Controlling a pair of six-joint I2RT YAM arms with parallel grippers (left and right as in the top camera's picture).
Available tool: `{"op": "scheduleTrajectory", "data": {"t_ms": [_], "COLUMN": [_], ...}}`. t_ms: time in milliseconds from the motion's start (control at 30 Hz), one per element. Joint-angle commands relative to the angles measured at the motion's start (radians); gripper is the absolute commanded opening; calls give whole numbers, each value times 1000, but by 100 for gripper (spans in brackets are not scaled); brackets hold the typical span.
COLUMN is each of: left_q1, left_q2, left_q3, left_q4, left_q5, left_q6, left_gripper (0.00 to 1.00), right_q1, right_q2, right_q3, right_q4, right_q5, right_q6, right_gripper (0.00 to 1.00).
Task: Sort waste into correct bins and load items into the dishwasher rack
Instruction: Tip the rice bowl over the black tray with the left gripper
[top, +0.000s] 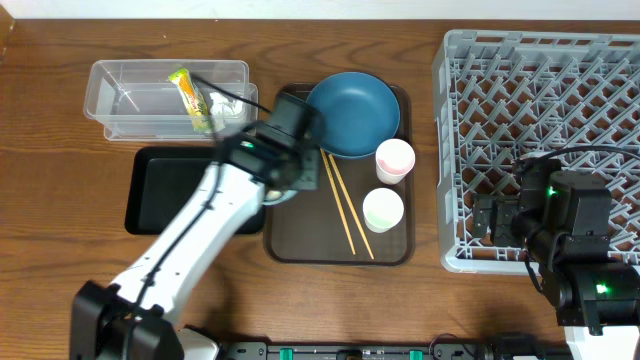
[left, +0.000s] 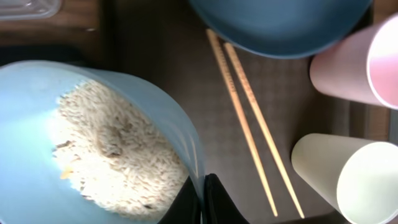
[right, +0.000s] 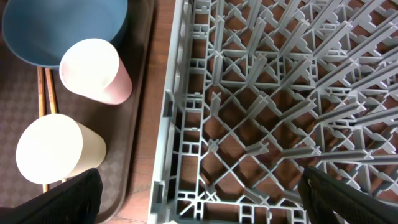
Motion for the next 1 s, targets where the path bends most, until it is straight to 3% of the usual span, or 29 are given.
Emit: {"op": "scheduleTrajectory", "data": {"t_ms": [0,167,467,967], "left_q1": [124,324,617,890], "left_q2": [-16,-14,10,262], "left_q3": [14,5,-20,-106], "left_q4": [-23,-43,-104,-104], "left_q5": [177,415,867,1320], "left_q6": [74,143,389,530], "left_gripper": [6,6,6,6], "right_q1": [5,5,5,5], "right_q2": [-5,-5,-5,-5], "right_q3": [21,21,21,21], "right_q4": [0,-1,0,0], "right_q5": [-7,-7,-6,-6], "right_q6": [9,9,9,9], "right_gripper": [99,99,99,99]}}
